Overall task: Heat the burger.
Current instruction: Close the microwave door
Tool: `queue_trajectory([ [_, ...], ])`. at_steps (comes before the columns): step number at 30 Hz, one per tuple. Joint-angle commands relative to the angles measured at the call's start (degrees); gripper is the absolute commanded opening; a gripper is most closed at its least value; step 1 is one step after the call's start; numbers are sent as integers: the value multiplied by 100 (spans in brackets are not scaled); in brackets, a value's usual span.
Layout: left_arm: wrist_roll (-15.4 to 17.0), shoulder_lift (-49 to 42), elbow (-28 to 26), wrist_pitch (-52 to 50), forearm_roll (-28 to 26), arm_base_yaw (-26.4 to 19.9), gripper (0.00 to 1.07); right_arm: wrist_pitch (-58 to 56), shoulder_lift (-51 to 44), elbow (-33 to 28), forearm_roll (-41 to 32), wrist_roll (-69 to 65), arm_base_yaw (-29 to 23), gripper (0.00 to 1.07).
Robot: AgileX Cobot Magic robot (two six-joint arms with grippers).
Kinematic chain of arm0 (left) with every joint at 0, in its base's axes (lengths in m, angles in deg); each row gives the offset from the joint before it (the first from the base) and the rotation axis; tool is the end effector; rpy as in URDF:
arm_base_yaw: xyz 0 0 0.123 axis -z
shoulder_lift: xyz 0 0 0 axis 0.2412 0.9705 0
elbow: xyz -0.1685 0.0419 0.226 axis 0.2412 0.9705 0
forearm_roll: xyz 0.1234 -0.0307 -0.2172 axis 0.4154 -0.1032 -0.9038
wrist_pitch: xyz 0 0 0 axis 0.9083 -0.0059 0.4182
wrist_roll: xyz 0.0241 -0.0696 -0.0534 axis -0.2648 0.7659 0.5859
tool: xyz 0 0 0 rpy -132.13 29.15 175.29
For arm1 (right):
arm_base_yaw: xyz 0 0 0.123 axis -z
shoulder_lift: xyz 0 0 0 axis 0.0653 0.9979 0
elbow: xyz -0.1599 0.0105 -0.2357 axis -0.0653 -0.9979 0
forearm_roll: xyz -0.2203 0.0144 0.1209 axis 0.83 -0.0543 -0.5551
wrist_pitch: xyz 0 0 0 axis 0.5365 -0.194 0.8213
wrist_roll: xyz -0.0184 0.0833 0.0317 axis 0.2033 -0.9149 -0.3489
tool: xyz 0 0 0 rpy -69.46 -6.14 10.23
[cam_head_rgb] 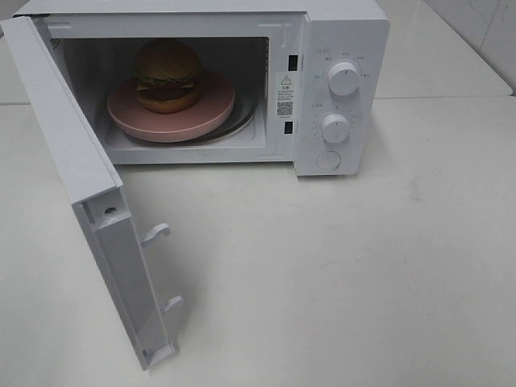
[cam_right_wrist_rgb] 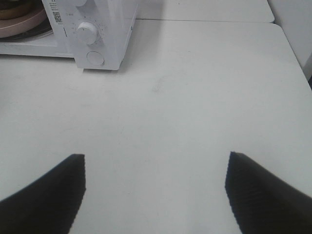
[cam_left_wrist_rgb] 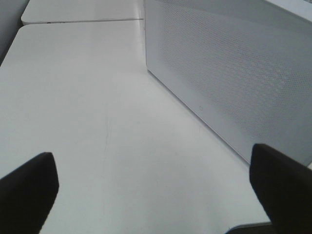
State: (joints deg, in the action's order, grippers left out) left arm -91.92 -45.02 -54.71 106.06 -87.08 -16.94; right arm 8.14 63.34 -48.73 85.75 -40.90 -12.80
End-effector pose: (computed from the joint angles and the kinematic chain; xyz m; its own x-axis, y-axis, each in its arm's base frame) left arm -0.0089 -0.0136 0.2816 -0.4419 0.0349 -0.8964 0.1033 0.9946 -0.0122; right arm -0.0031 -0.0071 0.2837 -0.3936 -0.0111 -0.9192 -0.0720 0.9972 0.0188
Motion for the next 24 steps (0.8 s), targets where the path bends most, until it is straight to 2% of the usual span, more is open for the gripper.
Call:
queue_trajectory([
  [1,40,-74,17,-57,-34,-11,100,52,-155,-17,-6,34,52,76],
  [24,40,-74,17,-57,-46,-11,100,52,-155,-17,-6,34,52,76],
])
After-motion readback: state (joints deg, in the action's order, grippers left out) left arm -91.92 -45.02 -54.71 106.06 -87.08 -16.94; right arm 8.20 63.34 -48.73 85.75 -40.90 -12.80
